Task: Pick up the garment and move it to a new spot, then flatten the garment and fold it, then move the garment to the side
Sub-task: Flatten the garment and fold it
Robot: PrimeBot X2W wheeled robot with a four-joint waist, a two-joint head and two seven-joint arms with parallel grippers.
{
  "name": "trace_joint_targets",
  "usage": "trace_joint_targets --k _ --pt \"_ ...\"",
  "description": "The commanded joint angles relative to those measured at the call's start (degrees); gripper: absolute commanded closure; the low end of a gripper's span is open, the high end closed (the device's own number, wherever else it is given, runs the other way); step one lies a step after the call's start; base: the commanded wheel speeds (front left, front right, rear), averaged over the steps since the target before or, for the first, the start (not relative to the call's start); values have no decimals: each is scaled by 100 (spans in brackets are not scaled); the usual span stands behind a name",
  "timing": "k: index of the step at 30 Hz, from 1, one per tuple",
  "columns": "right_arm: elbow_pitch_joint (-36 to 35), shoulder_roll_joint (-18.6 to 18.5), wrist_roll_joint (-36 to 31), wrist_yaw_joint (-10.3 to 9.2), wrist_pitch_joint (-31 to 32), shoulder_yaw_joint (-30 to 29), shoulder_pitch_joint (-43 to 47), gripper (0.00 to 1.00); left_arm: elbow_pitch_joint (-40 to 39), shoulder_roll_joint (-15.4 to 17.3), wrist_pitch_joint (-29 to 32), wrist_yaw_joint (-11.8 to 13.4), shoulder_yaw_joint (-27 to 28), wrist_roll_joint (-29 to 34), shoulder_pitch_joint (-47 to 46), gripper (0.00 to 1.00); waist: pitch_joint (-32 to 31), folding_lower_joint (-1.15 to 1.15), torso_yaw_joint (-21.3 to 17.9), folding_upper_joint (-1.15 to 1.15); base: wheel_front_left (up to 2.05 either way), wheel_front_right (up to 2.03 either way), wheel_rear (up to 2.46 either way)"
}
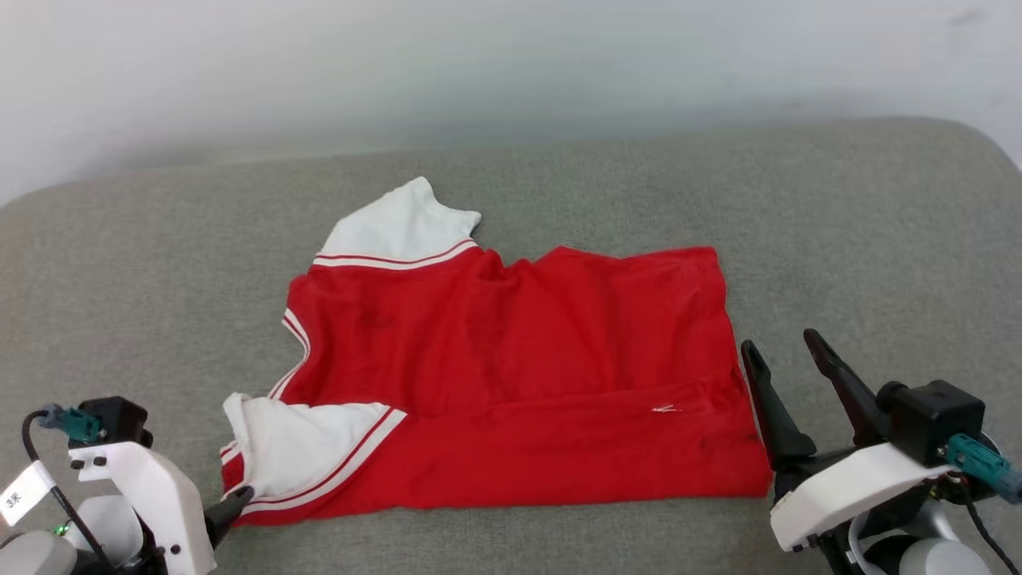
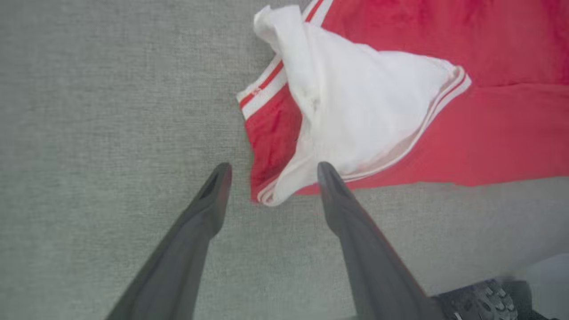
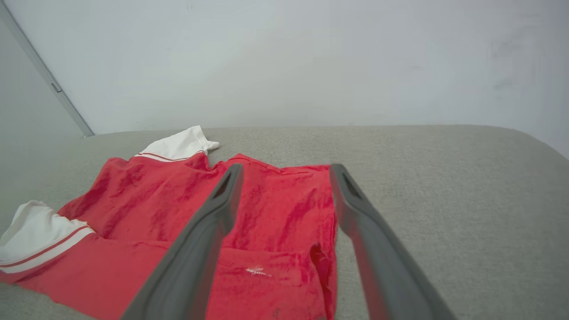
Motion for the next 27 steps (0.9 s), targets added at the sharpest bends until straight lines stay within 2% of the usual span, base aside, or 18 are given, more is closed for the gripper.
trace_joint_targets --k 1,6,10,11,12,13,14,21,24,27 --pt "-100 55 2 -3 35 2 45 0 33 20 153 25 8 -130 66 0 273 1 -164 0 0 0 0" --pt "-142 99 43 -2 69 -14 -57 0 282 -78 271 -59 6 -247 -58 0 619 1 -276 0 0 0 0" --pt "-90 106 78 -2 101 -62 -108 0 586 -330 408 -193 -106 -409 -112 0 736 1 -304 0 0 0 0" --pt "-95 107 91 -2 106 -95 -126 0 643 -417 482 -240 -148 -462 -104 22 740 1 -304 0 0 0 0" --pt "-100 106 80 -3 103 -154 -140 0 697 -472 517 -256 -173 -507 -112 59 739 1 -301 0 0 0 0" --pt "-101 108 83 -2 113 -189 -147 0 738 -519 535 -280 -180 -535 -124 85 730 1 -294 0 0 0 0" --pt "-98 109 90 -2 136 -236 -144 0 768 -559 559 -315 -194 -568 -132 100 714 1 -283 0 0 0 0" --pt "-166 57 139 -2 462 -724 -92 0 724 -573 378 -490 -143 -515 -222 100 506 1 -120 0 0 0 0" --pt "-112 -24 252 -2 953 -861 -20 0 569 -494 186 -503 -57 -415 -255 100 411 1 -45 0 0 0 0" --pt "-33 -180 373 -2 1708 -863 68 0 327 -416 7 -458 8 -289 -250 100 346 1 26 0 0 0 0"
